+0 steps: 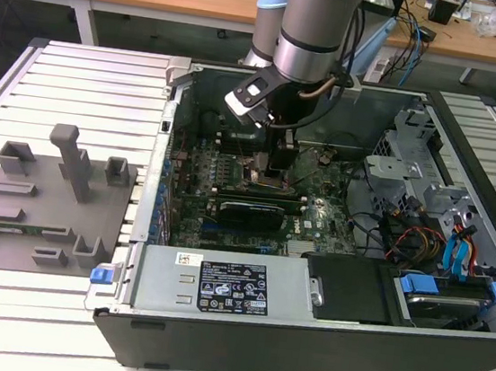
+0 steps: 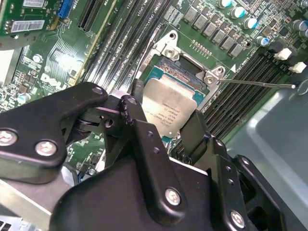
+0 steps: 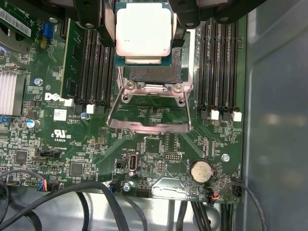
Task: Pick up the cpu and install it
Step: 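Place the cpu into insertion slot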
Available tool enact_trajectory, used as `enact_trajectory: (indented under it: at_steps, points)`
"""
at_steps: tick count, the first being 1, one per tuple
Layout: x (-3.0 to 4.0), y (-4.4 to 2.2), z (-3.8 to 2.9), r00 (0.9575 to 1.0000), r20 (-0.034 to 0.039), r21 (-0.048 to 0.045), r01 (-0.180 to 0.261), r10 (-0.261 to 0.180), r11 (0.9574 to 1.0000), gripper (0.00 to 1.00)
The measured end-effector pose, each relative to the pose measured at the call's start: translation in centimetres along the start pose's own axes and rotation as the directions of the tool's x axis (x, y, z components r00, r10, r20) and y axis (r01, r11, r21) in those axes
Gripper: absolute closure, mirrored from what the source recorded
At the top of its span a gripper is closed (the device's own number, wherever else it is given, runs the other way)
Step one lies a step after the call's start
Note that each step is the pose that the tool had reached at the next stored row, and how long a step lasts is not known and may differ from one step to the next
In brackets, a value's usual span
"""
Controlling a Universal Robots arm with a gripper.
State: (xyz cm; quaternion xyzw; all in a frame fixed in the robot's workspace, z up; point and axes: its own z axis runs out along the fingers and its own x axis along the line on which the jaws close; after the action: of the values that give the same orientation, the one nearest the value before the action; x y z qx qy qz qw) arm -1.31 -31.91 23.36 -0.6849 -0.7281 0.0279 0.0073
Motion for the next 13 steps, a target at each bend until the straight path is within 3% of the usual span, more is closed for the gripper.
enact_trajectory:
  at_steps: [13]
  points:
    - [0.39, 0.12, 2.1, 0.9996, -0.0015, 0.0008, -0.029, 0.029, 0.9996, 0.45]
